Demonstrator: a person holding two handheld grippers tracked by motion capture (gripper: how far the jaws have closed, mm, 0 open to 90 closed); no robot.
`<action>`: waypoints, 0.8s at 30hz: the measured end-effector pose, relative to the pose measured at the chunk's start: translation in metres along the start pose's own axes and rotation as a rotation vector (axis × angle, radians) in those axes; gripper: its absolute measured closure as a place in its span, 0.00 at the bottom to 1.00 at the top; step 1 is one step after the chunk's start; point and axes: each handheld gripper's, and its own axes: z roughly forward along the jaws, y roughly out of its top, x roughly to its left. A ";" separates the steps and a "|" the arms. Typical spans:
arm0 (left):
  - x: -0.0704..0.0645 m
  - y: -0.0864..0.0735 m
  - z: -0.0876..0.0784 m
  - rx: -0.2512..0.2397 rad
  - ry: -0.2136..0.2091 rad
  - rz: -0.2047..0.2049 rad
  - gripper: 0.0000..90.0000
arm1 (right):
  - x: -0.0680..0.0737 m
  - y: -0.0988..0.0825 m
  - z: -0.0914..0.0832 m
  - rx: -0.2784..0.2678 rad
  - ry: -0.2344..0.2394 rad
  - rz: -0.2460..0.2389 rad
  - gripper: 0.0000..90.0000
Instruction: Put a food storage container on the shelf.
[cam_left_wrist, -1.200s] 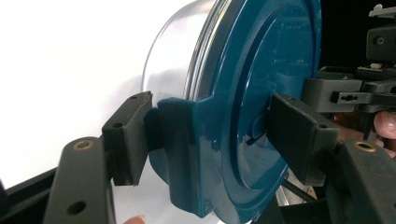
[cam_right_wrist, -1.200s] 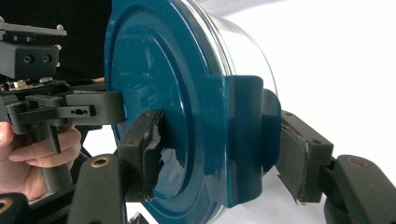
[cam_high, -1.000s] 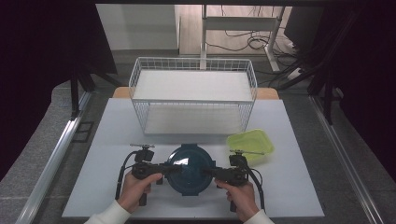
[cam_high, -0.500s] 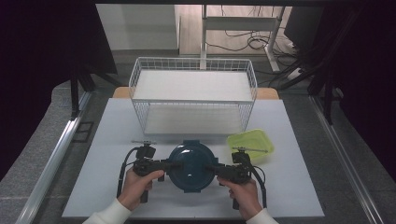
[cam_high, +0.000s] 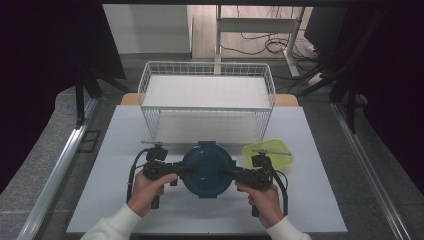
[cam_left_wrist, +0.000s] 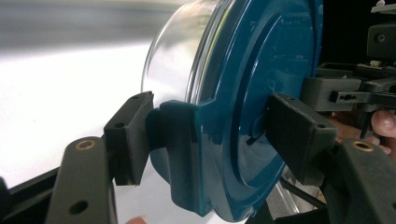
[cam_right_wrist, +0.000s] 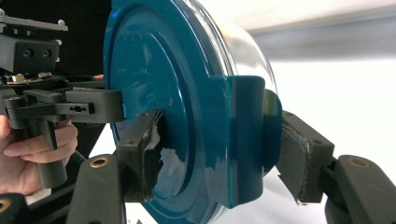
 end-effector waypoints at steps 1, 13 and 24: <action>-0.001 0.002 -0.001 -0.006 0.000 0.004 0.38 | 0.001 0.002 -0.001 -0.001 0.002 -0.005 0.41; -0.013 0.023 -0.017 -0.033 0.010 0.038 0.38 | 0.015 0.023 -0.007 -0.027 0.015 -0.032 0.41; -0.024 0.043 -0.029 -0.064 0.014 0.059 0.38 | 0.027 0.044 -0.015 -0.048 0.022 -0.049 0.41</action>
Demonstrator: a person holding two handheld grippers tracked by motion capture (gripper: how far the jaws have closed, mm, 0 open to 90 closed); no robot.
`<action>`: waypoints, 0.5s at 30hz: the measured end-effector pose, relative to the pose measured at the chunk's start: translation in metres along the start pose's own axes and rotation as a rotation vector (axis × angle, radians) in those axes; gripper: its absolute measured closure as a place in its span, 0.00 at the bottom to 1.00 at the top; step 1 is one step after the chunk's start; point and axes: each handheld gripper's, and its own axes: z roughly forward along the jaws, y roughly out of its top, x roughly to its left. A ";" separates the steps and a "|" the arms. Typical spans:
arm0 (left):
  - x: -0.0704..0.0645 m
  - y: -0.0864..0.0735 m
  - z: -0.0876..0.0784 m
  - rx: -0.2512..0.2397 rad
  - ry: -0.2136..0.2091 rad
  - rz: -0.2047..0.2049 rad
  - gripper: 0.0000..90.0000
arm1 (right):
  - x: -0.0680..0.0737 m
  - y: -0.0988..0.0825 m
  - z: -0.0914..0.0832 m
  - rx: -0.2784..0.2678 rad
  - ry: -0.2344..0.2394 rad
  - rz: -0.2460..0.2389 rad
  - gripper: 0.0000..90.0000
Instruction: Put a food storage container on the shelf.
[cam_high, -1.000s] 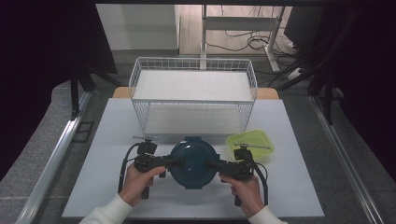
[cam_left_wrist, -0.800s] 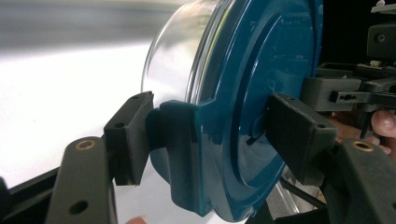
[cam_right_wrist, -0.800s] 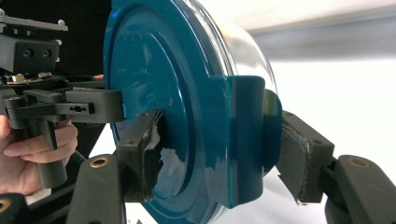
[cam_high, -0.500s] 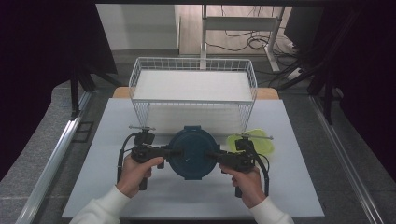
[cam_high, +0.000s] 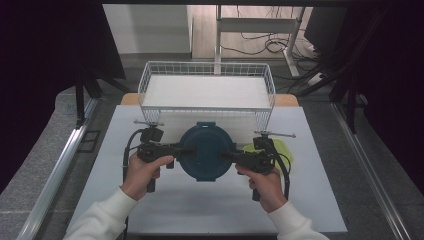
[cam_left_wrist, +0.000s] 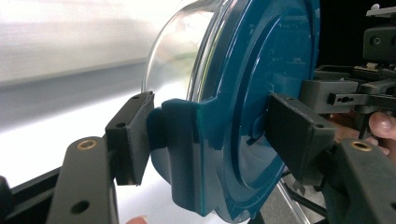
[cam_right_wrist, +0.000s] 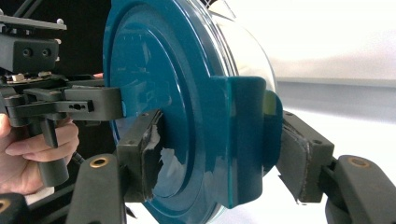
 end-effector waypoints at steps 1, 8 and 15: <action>-0.001 0.002 -0.001 0.000 0.001 0.004 0.38 | 0.001 0.002 0.000 -0.001 0.001 -0.001 0.41; -0.008 0.014 -0.008 -0.013 0.010 0.024 0.38 | 0.006 0.012 -0.004 -0.016 0.013 -0.013 0.41; -0.014 0.025 -0.013 -0.031 0.003 0.029 0.39 | 0.013 0.024 -0.009 -0.027 0.012 -0.032 0.41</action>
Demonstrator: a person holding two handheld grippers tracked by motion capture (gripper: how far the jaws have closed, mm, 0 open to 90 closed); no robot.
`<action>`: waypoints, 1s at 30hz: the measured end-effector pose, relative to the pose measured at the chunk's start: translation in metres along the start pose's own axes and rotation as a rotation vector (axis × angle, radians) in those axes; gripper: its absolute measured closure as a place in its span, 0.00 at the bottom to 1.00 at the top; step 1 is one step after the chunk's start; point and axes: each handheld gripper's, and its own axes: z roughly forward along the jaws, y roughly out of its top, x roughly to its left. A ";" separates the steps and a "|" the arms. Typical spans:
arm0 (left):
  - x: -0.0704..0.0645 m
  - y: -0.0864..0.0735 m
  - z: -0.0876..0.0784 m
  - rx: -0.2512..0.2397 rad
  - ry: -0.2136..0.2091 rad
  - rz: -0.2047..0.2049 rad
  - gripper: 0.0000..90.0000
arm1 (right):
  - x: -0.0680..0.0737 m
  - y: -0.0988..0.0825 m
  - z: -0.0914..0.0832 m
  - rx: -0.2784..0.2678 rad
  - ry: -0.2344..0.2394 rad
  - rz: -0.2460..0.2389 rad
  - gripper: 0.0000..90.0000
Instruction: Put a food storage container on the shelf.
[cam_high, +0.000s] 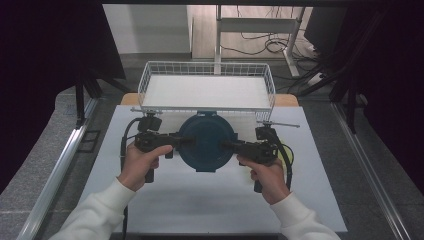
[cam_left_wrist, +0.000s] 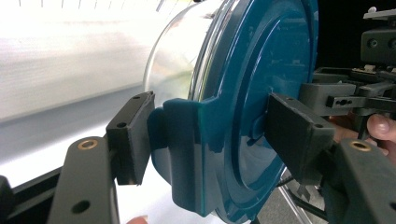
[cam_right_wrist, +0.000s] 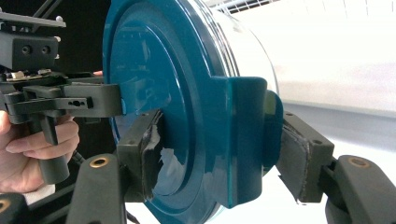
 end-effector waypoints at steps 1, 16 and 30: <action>-0.001 0.002 -0.001 0.001 0.002 0.003 0.39 | 0.000 0.001 0.000 -0.002 0.000 -0.002 0.41; -0.015 0.028 -0.011 -0.014 0.025 0.040 0.39 | 0.005 0.020 -0.008 -0.031 0.033 0.004 0.41; -0.025 0.058 -0.016 -0.049 0.040 0.078 0.40 | 0.008 0.050 -0.013 -0.064 0.055 -0.021 0.41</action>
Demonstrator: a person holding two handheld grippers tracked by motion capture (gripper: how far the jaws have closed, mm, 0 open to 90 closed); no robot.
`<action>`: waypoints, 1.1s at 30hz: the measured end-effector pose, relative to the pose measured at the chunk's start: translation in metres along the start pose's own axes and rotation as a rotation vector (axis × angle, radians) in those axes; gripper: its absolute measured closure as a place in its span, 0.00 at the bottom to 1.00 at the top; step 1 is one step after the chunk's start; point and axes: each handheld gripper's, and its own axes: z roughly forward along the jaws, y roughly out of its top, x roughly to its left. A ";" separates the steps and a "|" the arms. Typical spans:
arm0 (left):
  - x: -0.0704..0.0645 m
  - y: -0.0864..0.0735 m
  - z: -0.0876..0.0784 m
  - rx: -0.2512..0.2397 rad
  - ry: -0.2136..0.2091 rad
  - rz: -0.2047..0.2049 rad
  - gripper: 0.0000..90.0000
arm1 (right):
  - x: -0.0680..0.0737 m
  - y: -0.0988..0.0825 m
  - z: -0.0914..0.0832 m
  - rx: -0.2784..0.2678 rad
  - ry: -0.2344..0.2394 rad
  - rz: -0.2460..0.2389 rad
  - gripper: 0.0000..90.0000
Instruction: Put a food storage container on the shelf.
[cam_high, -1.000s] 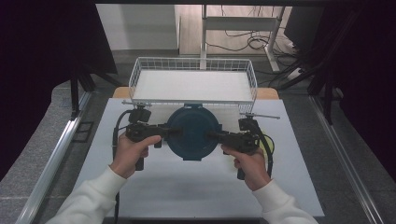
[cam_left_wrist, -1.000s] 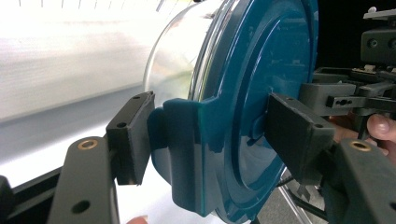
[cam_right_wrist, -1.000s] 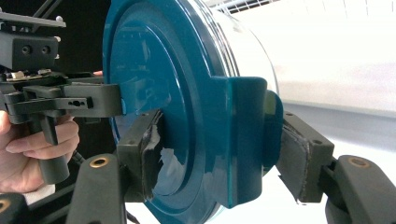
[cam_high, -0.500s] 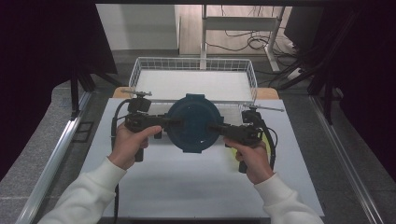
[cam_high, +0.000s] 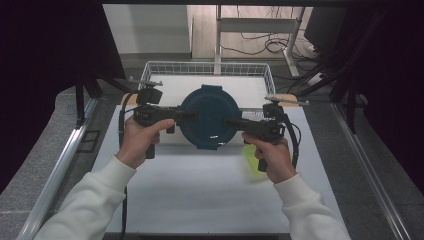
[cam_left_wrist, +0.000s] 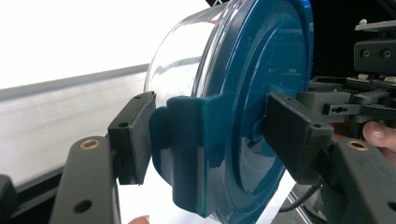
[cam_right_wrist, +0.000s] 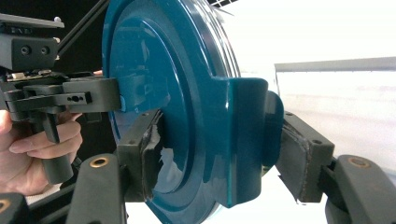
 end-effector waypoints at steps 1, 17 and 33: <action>0.000 0.002 0.000 -0.001 0.000 0.001 0.40 | 0.000 0.002 0.000 -0.003 -0.001 -0.001 0.41; 0.013 0.036 0.010 -0.008 -0.004 -0.005 0.40 | -0.010 0.036 0.010 0.018 -0.005 -0.001 0.41; 0.027 0.072 0.017 -0.037 -0.019 -0.017 0.40 | -0.015 0.083 0.021 0.036 -0.020 -0.009 0.41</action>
